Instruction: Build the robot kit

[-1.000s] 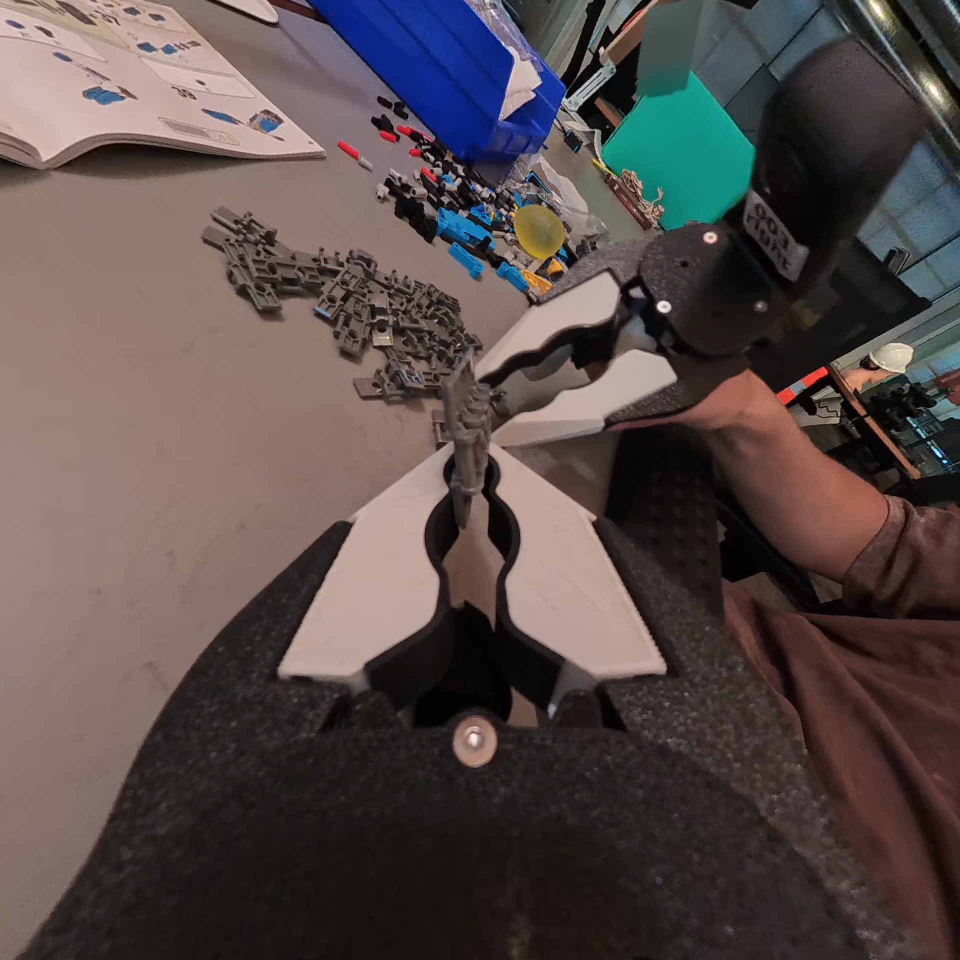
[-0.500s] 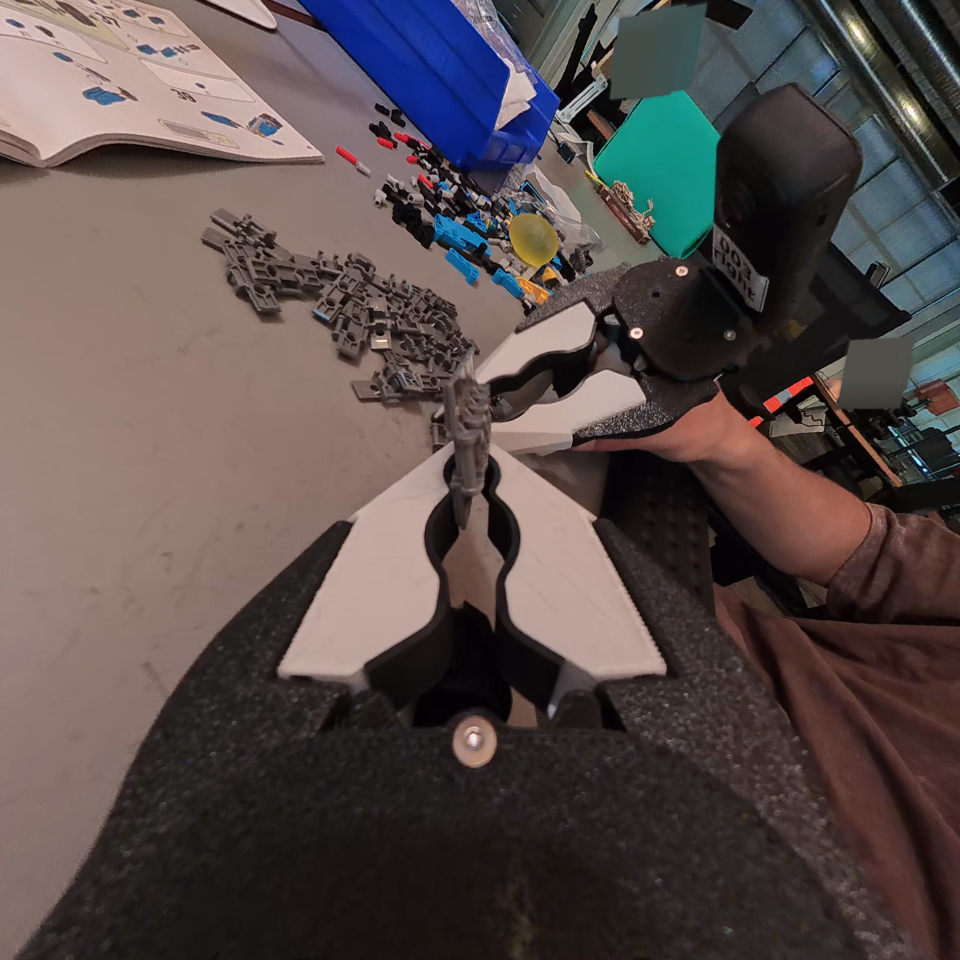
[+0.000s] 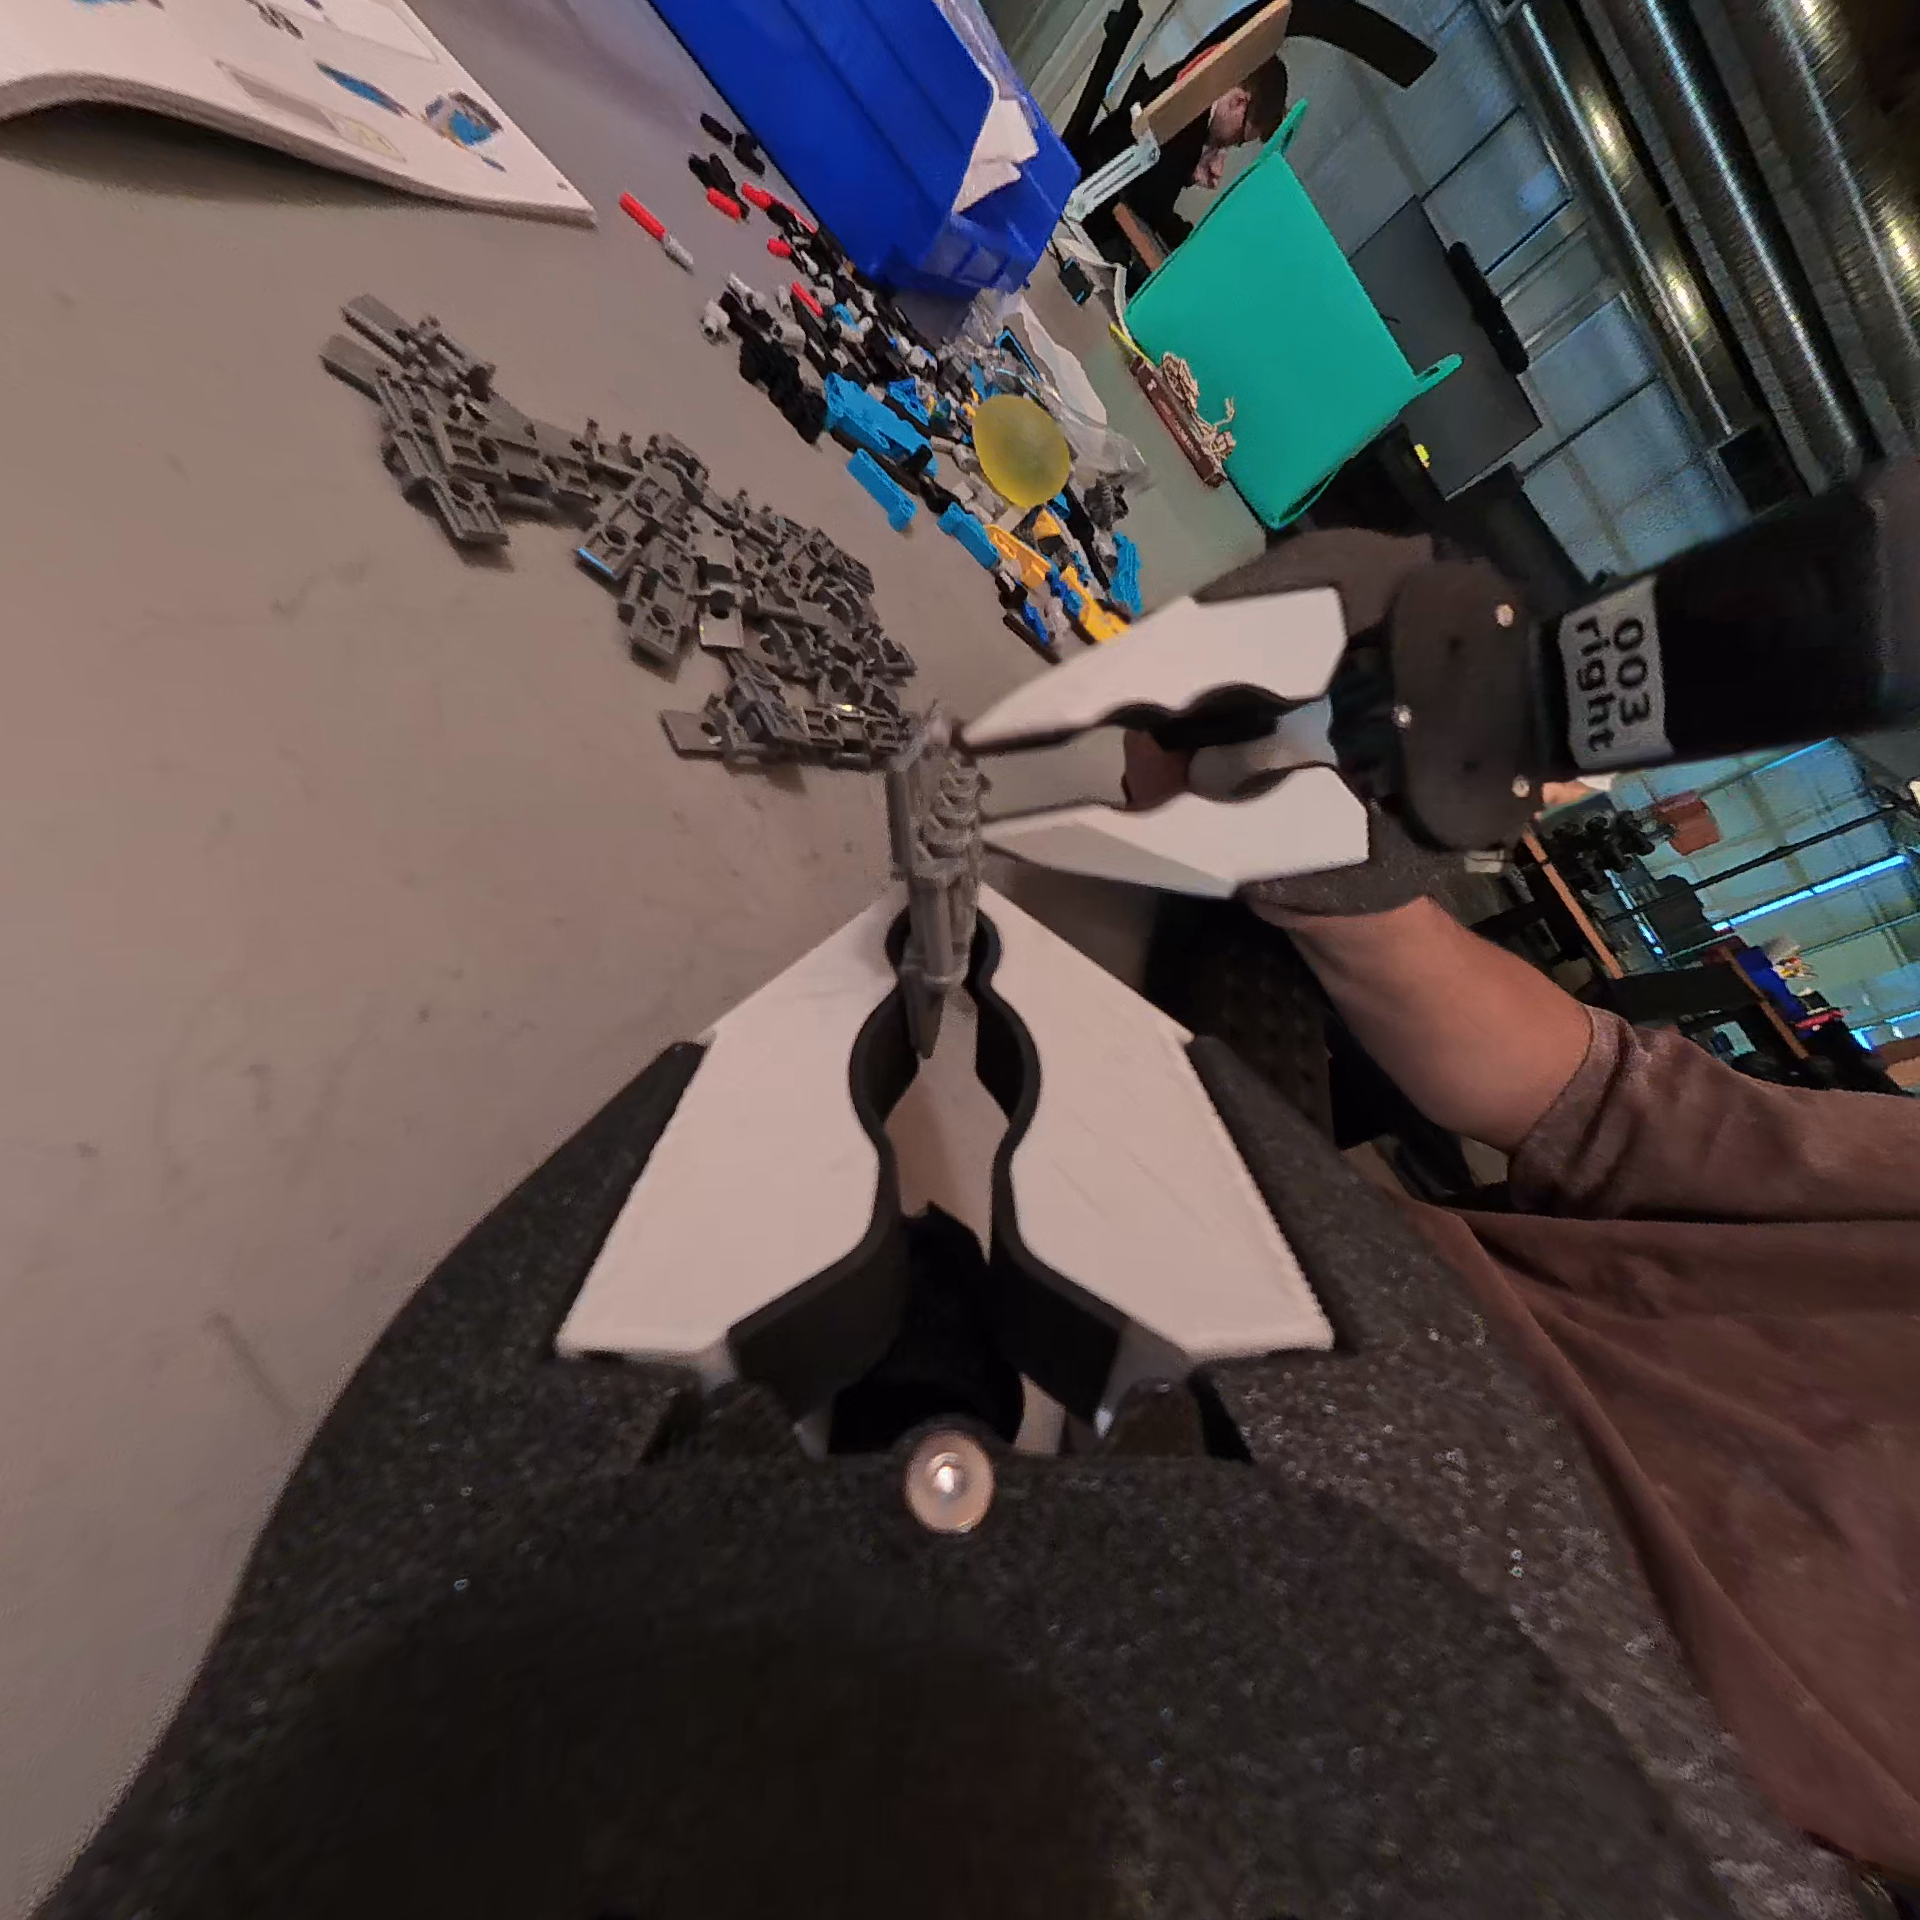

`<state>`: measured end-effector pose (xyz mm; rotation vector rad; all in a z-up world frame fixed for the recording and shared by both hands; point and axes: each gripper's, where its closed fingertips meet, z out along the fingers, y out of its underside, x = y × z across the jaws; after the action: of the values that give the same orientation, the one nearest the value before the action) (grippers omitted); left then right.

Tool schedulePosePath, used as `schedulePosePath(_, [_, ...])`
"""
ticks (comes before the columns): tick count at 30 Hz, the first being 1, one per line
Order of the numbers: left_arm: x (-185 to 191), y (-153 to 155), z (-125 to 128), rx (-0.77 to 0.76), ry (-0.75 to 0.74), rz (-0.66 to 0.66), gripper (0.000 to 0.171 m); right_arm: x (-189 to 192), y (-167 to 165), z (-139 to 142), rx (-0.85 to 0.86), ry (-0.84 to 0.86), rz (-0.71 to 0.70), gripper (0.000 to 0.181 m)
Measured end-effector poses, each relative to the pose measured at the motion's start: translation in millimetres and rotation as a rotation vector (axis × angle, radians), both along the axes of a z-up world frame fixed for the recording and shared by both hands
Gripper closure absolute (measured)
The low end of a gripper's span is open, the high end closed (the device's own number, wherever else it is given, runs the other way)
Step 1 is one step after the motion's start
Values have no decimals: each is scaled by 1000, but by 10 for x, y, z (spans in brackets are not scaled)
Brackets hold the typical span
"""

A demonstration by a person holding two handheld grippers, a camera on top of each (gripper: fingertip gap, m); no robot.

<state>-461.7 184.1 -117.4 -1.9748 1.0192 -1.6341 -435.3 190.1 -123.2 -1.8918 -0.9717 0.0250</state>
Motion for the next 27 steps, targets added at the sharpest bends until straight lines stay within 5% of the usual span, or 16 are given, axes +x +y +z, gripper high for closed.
schedulePosePath(4, [2, -38, -55, -66, 25, -29, 169, -163, -172, -29, 69, -91, 138, 167])
schedulePosePath(7, [-16, -75, -73, -149, 29, -57, 169, -240, -262, -33, 22, -9, 199, 167])
schedulePosePath(16, [-21, -181, -133, -204, 71, -125, 169, -195, -153, 129, 151, -40, 171, 167])
schedulePosePath(27, [-8, -270, -184, -189, 111, -177, 169, -224, -195, -4, 32, -16, 264, 167])
